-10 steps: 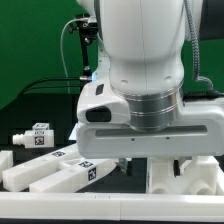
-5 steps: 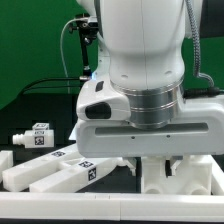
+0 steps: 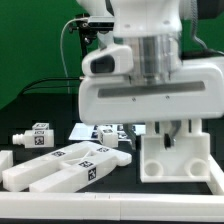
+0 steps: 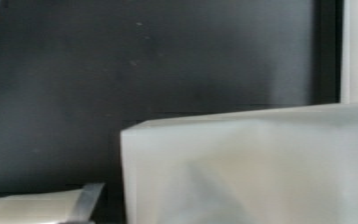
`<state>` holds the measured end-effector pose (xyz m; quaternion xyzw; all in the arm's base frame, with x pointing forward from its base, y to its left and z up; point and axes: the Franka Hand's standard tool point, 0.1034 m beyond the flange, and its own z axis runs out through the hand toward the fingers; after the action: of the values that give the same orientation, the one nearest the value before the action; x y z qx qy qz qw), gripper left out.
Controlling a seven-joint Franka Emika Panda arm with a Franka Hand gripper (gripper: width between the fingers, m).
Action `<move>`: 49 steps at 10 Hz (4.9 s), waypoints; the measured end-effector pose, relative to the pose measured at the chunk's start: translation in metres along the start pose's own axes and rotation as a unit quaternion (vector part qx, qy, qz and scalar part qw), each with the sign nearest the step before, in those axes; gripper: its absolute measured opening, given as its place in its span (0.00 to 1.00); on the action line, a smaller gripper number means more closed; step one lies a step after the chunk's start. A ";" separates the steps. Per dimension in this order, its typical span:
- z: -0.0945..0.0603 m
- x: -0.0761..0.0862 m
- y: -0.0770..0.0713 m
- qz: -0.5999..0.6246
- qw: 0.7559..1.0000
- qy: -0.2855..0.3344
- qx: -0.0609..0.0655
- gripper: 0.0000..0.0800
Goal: Assemble chair
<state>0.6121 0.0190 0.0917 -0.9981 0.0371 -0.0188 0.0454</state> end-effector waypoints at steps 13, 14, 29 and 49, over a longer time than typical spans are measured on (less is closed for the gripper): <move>0.042 0.008 -0.003 -0.025 0.972 0.230 -0.031 0.41; 0.042 0.008 -0.003 -0.025 0.972 0.230 -0.031 0.41; 0.038 0.011 -0.018 -0.031 0.966 0.257 -0.027 0.78; 0.001 -0.063 0.014 0.014 0.997 -0.079 0.001 0.81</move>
Offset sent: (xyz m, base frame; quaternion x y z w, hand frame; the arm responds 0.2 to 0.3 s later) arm 0.0110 0.0204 -0.0324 0.0105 0.2157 0.0092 0.9764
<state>0.5486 0.0098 0.0873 -0.9958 0.0474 0.0606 0.0495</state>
